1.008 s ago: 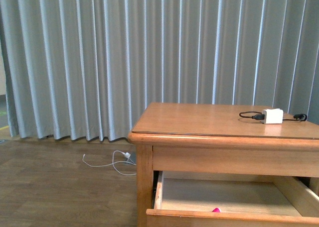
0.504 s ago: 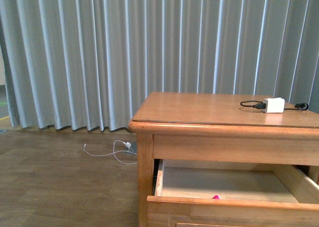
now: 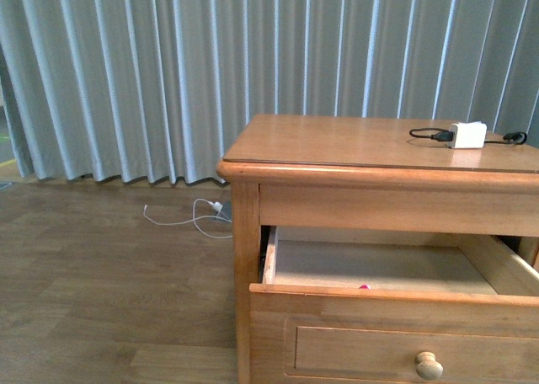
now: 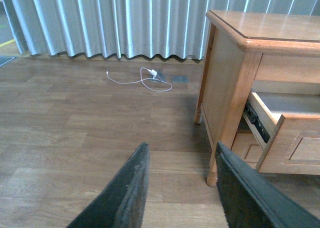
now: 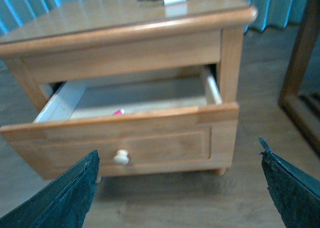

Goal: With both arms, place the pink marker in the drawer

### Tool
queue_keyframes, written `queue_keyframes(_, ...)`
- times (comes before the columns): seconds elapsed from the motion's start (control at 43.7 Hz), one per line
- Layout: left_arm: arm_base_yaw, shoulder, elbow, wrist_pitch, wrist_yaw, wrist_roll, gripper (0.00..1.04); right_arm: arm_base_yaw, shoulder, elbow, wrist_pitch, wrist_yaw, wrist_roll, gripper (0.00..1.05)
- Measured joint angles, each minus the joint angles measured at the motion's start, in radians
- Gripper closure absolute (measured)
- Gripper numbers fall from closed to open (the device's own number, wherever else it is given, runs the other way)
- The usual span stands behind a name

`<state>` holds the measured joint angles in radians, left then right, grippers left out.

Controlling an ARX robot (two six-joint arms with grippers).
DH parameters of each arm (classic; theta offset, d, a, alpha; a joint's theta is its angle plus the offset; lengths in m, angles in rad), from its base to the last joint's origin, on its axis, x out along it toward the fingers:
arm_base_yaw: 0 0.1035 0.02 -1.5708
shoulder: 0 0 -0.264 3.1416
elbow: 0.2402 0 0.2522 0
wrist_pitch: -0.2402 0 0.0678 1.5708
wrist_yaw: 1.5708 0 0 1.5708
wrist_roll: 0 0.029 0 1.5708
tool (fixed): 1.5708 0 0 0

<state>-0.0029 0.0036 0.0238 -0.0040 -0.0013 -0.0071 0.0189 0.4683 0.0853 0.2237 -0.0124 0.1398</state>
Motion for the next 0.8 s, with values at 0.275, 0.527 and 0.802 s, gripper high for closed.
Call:
queue_keyframes(0.275, 0.0, 0.0, 0.0, 0.0, 0.0, 0.0, 0.08, 0.072, 0.649, 0.214, 0.078, -0.097, 0.012, 0.09)
queue_keyframes(0.527, 0.0, 0.0, 0.0, 0.0, 0.0, 0.002, 0.06, 0.132, 1.127, 0.438, 0.143, -0.066, 0.06, 0.09)
queue_keyframes(0.802, 0.0, 0.0, 0.0, 0.0, 0.0, 0.002, 0.06, 0.2, 1.408, 0.66, 0.224, 0.063, 0.091, 0.09)
